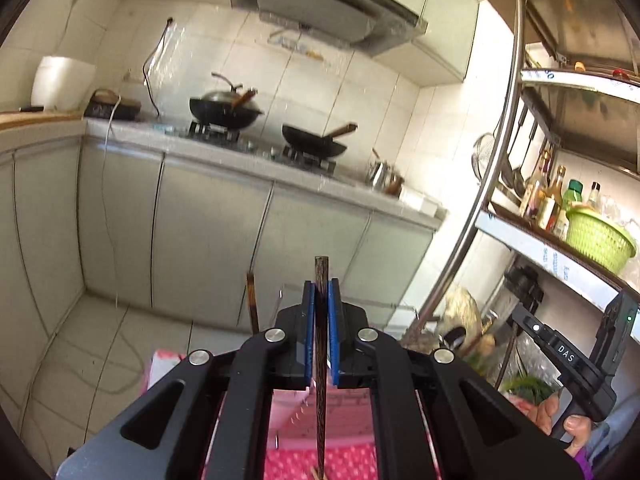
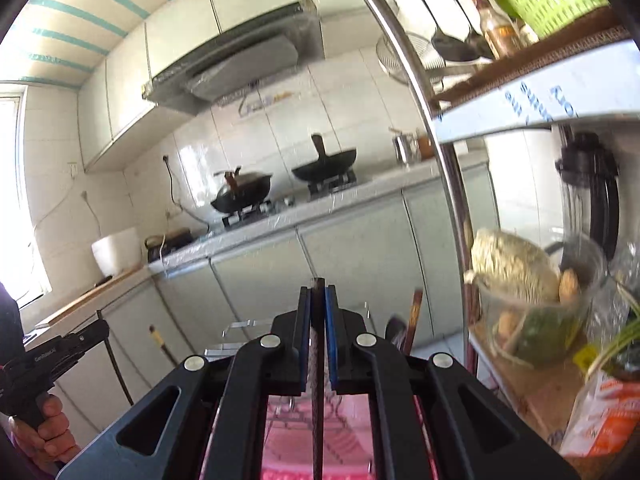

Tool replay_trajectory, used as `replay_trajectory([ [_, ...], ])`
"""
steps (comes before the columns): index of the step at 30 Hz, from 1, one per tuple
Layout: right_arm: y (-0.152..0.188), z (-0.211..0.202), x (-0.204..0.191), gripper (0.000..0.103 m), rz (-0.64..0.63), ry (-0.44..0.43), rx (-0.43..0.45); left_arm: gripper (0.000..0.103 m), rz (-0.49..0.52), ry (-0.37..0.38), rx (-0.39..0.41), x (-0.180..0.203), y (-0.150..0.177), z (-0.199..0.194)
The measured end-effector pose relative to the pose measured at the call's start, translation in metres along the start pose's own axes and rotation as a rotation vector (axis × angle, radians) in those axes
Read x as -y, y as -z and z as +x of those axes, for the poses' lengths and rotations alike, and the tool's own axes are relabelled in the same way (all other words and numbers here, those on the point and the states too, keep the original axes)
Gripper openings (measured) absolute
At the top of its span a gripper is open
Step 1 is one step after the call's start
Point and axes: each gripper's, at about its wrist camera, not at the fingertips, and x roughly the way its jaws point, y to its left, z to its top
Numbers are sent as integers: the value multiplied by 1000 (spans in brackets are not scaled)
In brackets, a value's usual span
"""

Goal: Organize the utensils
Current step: 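Lift both held chopsticks up over the pink cup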

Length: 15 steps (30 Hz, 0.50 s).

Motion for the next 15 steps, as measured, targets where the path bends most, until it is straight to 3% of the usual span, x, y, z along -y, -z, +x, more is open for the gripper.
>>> replay_trajectory([
  [8,-14,26,0,7,-95,37,176,5,25,-37,110,-1,-22,25],
  [15,-1,53,1,7,-164,65,216,5,45,-61,139,-8,-18,51],
])
